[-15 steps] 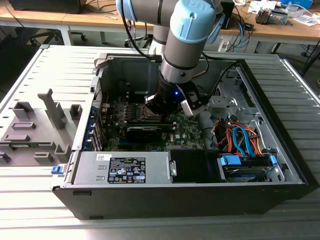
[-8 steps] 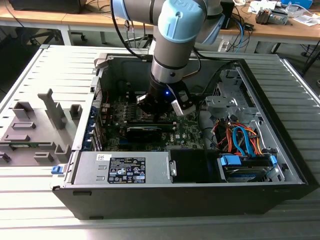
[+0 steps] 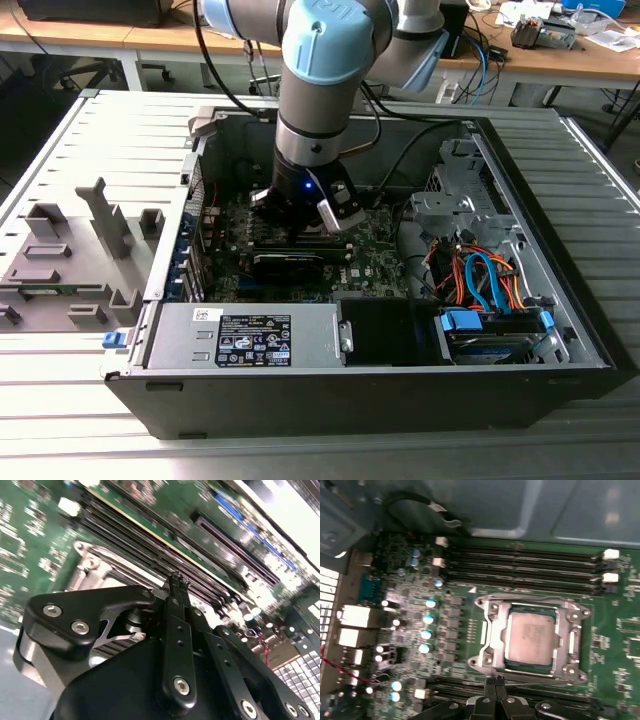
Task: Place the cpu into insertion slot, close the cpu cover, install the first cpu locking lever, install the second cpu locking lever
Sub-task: 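Install the second cpu locking lever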
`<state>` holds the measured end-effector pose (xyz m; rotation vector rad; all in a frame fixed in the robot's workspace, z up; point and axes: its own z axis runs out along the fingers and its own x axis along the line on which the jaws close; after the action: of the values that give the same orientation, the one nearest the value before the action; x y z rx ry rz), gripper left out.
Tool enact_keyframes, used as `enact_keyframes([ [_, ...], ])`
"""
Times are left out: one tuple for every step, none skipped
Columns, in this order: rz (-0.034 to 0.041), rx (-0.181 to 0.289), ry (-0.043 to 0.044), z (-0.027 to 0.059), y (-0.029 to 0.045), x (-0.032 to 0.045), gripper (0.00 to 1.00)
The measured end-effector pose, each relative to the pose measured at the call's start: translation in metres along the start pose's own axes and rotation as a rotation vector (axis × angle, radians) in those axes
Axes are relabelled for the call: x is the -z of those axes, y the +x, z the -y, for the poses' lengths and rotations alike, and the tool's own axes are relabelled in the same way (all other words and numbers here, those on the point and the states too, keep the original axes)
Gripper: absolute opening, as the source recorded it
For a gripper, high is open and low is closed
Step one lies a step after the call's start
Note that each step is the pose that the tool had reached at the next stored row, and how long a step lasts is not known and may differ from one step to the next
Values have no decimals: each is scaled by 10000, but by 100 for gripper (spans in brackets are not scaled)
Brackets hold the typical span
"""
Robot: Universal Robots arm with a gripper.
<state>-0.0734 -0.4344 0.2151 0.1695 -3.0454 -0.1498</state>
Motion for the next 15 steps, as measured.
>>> enact_keyframes([
  [1, 8, -21, 1, 21, -5, 11],
  [0, 46, -32, 3, 34, -12, 11],
  [-3, 95, -36, 3, 44, -20, 11],
  [-9, 145, -36, 3, 53, -26, 11],
  [-15, 194, -33, 3, 66, -31, 11],
  [-19, 240, -34, 1, 87, -39, 11],
  [-20, 265, -34, -2, 109, -44, 11],
  [-22, 280, -35, -3, 121, -46, 11],
  [-23, 294, -37, -3, 130, -48, 11],
  [-24, 310, -41, -4, 137, -51, 11],
  [-27, 333, -43, -4, 139, -52, 11],
  [-35, 400, -41, -5, 139, -53, 11],
  [-41, 467, -40, -6, 138, -55, 11],
  [-48, 560, -41, -9, 138, -58, 11],
  [-55, 625, -41, -10, 138, -59, 11],
])
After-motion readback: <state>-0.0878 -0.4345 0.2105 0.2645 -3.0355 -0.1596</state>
